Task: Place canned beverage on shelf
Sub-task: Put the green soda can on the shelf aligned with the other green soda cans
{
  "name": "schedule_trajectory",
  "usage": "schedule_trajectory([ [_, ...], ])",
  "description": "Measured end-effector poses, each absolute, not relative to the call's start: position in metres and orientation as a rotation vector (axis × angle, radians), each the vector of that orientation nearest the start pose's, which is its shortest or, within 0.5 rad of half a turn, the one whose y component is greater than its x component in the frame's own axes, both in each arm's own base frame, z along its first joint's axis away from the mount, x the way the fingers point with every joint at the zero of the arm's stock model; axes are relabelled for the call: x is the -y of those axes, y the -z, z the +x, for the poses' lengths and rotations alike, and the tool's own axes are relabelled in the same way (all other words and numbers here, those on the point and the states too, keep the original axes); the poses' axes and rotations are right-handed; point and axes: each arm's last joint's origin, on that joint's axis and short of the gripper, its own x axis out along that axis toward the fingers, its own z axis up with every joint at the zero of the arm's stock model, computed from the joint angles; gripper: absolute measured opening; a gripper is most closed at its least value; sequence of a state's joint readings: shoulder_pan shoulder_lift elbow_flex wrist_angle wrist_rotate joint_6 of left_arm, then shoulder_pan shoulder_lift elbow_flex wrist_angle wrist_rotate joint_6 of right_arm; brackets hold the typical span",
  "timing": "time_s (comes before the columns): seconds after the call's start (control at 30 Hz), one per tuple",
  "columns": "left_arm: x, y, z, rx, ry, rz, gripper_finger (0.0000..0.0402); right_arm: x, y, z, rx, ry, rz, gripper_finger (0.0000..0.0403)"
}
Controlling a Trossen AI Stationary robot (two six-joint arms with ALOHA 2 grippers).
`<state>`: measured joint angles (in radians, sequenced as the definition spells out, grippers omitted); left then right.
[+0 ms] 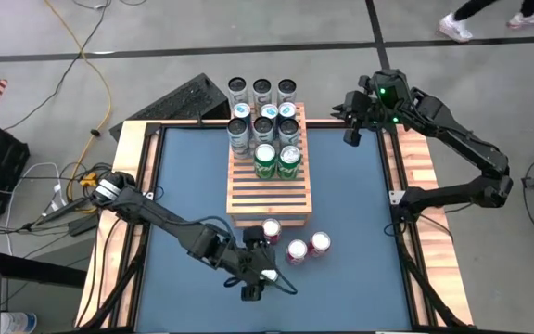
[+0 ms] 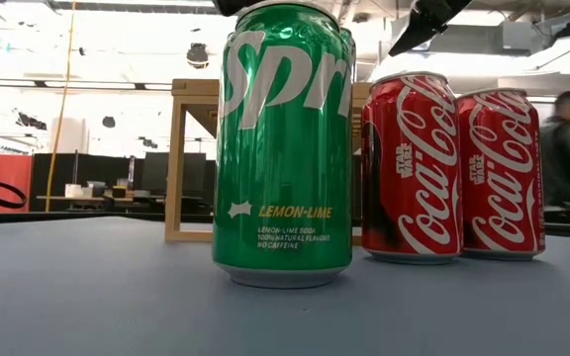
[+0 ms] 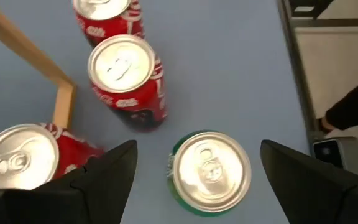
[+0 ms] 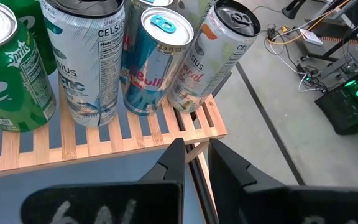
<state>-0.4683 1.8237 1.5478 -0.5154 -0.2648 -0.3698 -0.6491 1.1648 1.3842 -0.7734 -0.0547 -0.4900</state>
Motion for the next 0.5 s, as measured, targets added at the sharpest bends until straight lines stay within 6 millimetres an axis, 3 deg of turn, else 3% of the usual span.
schedule_trajectory([
  [0.3, 0.179, -0.28, 0.369, -0.745, 0.053, -0.116, 0.0326, 0.134, -0.406, 0.179, -0.66, 0.433, -0.265, 0.0064],
  [0.5, 0.187, -0.259, 0.382, -0.753, 0.079, -0.151, 0.0326, 0.134, -0.406, 0.179, -0.663, 0.431, -0.263, 0.0064],
])
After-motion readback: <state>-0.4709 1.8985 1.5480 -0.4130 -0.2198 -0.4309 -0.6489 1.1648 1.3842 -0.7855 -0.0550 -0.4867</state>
